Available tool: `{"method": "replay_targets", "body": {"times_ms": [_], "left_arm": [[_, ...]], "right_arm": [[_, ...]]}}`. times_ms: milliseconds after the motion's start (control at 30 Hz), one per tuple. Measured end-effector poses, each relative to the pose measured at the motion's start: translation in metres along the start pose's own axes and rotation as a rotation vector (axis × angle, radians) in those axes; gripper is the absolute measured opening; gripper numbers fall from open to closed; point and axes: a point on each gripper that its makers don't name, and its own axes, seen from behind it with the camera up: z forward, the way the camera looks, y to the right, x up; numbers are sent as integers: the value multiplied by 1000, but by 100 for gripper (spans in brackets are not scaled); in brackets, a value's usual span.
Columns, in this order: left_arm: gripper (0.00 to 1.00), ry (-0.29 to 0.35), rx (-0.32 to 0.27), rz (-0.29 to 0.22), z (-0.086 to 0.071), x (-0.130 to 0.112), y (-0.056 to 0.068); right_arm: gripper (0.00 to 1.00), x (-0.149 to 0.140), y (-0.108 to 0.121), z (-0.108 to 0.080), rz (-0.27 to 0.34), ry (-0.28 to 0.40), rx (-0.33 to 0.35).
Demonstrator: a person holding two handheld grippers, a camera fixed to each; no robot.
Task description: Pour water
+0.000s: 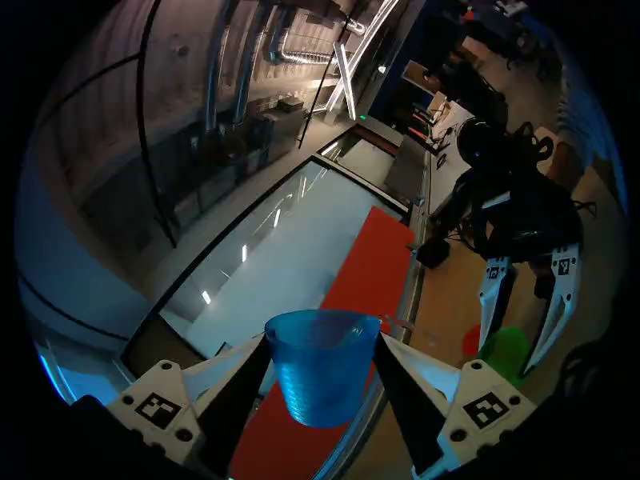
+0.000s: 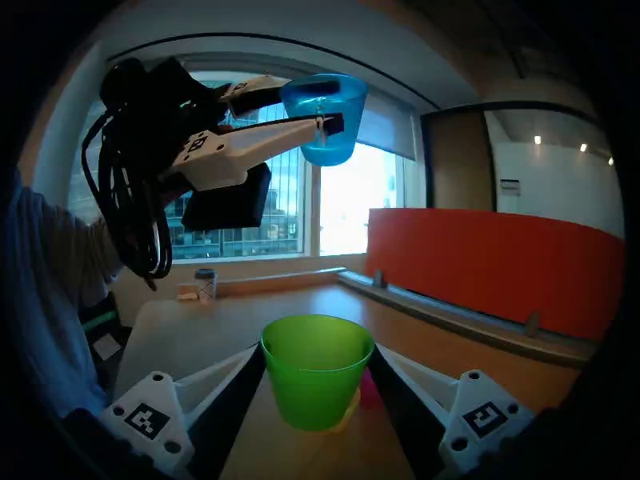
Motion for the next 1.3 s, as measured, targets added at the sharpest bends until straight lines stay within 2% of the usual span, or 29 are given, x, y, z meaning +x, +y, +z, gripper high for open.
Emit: {"method": "replay_targets", "body": {"times_ms": [500, 1300], "left_arm": [[86, -1, 3, 58, 1, 1, -4], [86, -2, 10, 184, 3, 11, -7]], "right_arm": [[92, 4, 0, -2, -3, 2, 0], [92, 6, 1, -6, -8, 11, -6]]}}
